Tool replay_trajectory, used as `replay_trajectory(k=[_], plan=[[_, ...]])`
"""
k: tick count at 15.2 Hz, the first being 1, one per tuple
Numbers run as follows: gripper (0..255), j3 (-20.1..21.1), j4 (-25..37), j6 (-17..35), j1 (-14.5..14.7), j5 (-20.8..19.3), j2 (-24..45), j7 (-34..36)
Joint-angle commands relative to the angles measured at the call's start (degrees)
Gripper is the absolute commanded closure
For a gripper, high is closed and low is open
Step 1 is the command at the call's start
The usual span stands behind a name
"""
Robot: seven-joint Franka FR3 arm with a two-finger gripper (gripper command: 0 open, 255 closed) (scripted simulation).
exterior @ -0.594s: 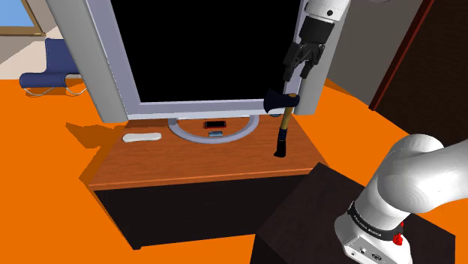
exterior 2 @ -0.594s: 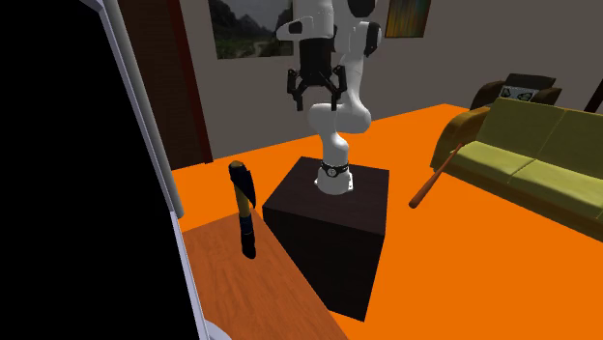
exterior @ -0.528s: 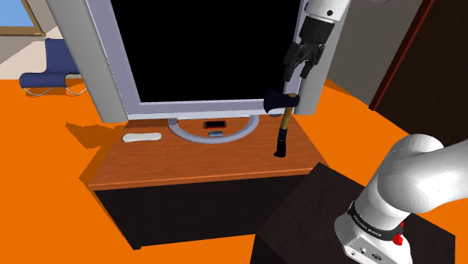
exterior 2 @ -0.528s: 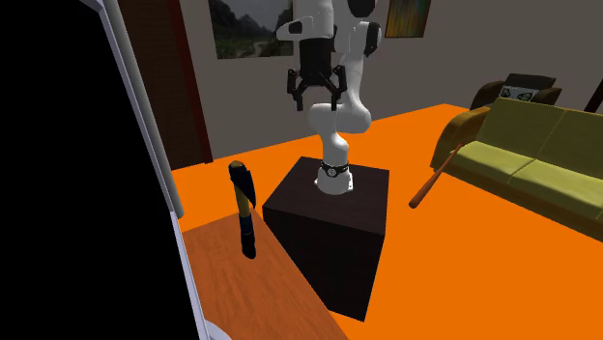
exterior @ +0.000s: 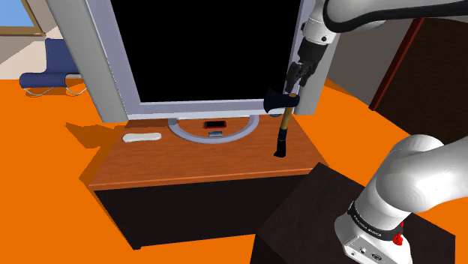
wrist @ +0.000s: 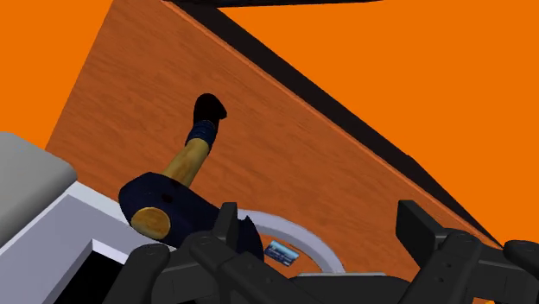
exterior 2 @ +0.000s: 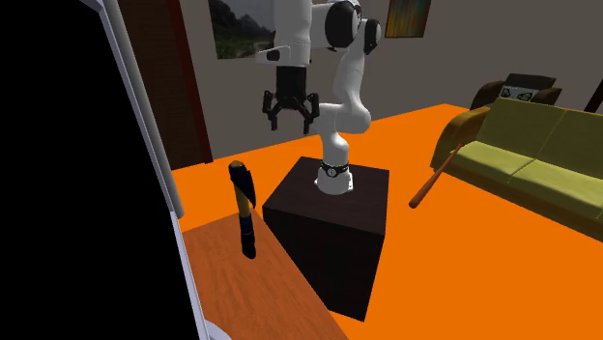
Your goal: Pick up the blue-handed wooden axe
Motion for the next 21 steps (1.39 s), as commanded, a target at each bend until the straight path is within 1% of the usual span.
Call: replay_trajectory(k=[1,7,12,20,21], plan=[[0,-1.45,-0.93,3.62,-0.61,-1.98,1.9,-2.7],[0,-5.82,-2.68,14.79,-2.38,-7.18,8.66,-9.86],[0,-9.67,-1.69,24.23,-3.43,-10.44,16.34,-15.56],[0,-10.56,-5.48,31.19,-3.65,-11.02,19.39,-15.51],[0,-10.56,-5.49,31.19,-3.65,-11.02,19.37,-15.51]])
